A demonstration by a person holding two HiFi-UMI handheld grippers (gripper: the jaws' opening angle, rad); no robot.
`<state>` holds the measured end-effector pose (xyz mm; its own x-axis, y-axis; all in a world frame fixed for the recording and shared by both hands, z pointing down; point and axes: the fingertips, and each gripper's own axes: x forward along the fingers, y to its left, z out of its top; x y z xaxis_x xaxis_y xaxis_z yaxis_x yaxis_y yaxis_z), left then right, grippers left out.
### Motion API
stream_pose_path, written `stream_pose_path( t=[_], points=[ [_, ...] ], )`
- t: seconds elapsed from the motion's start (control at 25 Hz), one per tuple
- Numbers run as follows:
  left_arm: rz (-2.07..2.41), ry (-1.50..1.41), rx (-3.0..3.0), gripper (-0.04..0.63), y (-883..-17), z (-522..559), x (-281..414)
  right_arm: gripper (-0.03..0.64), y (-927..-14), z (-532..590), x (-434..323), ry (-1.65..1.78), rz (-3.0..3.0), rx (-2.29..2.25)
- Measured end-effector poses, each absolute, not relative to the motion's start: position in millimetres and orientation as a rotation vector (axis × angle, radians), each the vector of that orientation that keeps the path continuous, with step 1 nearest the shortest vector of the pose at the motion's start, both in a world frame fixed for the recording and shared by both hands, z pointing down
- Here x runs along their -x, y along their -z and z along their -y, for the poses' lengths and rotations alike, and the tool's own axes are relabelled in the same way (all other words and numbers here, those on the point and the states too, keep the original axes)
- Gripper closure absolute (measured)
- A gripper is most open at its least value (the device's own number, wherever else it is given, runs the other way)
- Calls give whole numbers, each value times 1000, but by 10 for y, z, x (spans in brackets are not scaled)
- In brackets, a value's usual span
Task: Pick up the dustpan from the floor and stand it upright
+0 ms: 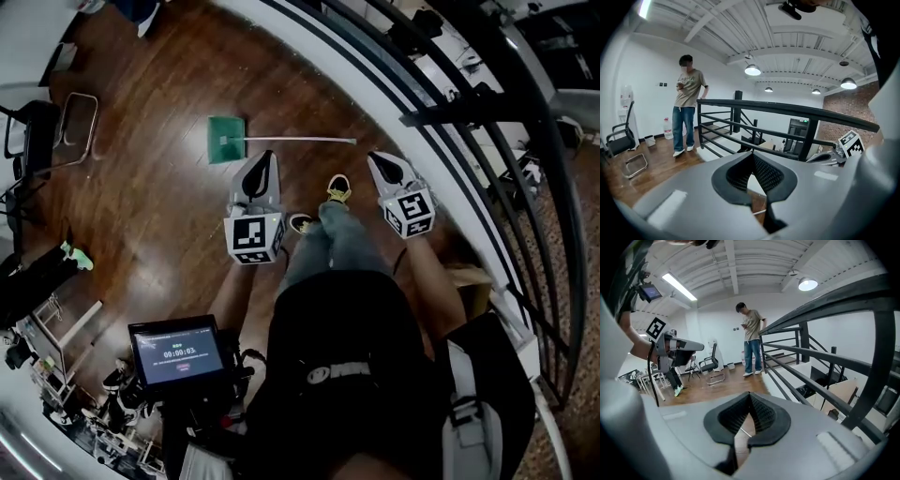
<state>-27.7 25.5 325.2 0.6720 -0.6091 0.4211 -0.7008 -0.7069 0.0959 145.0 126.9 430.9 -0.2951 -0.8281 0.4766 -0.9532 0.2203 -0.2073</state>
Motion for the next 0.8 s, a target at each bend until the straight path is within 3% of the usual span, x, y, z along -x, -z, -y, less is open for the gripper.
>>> stream_pose_path(
  t=[0.36,0.8],
  points=[
    [1000,-535,-2660,575,-3265,-152,-24,612,-4385,-1229,-1597,-714,2219,-1653],
    [827,-549,-2602,575,-4063,285,-332,612,-5003,-790,-1662,-763,2093,-1824]
  ],
)
